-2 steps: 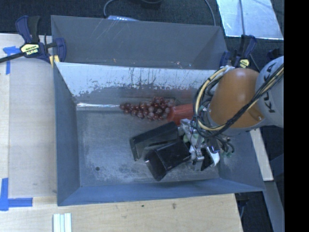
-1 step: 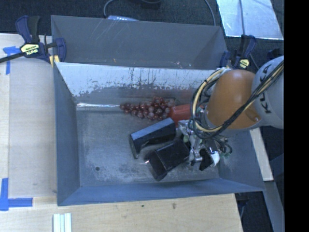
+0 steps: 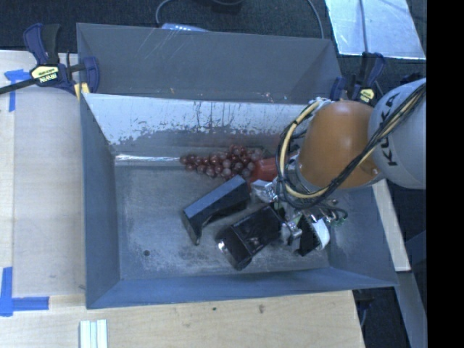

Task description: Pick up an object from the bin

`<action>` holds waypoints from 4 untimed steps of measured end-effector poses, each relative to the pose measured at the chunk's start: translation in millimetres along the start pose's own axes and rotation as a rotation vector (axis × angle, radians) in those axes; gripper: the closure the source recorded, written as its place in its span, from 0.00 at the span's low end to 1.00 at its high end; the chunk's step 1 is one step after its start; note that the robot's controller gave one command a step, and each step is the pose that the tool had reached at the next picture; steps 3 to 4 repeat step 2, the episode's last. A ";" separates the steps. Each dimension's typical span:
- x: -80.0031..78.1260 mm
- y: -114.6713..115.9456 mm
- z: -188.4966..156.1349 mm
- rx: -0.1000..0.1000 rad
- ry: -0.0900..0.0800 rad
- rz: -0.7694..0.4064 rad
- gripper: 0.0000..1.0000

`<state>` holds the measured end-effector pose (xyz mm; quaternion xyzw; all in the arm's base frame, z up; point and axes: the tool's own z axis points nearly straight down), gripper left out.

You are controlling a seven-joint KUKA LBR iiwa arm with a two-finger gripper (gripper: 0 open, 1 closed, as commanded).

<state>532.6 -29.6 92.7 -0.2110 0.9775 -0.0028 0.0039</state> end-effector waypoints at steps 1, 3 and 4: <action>-33.3 31.1 16.8 0.001 0.002 0.087 1.00; -33.3 31.1 16.8 0.001 0.002 0.086 1.00; -33.3 31.1 16.8 0.001 0.002 0.086 1.00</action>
Offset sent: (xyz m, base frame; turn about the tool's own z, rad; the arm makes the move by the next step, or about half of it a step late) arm 0.0000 0.0000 0.0000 0.0000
